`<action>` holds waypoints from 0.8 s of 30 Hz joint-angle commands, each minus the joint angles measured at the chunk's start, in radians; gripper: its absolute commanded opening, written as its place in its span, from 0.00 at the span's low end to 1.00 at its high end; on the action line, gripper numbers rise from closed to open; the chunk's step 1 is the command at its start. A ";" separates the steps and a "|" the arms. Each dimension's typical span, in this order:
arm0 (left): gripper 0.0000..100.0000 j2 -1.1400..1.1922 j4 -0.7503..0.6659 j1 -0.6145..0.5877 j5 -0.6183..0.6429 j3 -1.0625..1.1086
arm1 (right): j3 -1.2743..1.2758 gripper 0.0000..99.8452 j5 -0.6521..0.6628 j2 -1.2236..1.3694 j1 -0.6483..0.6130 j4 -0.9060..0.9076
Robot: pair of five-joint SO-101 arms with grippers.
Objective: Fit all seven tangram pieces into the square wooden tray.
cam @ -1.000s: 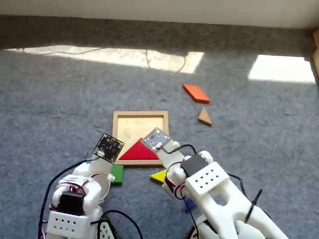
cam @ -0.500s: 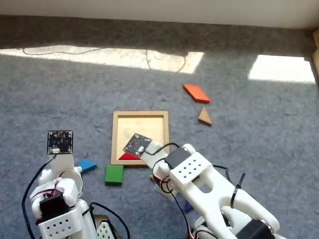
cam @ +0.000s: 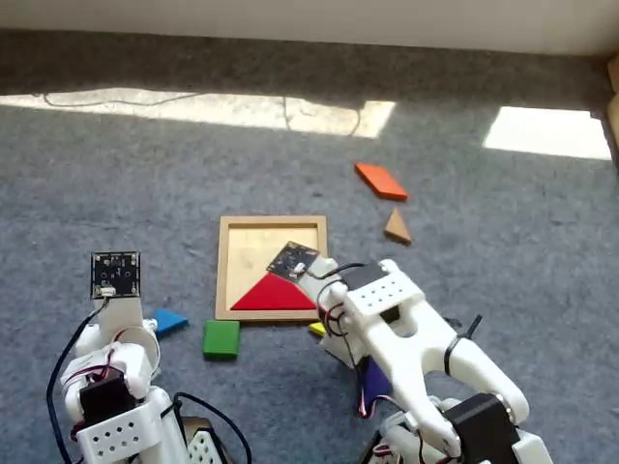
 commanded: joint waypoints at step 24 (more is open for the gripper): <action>0.01 -0.035 -0.015 -0.008 -0.005 -0.008 | -0.107 0.03 0.327 0.004 0.335 0.001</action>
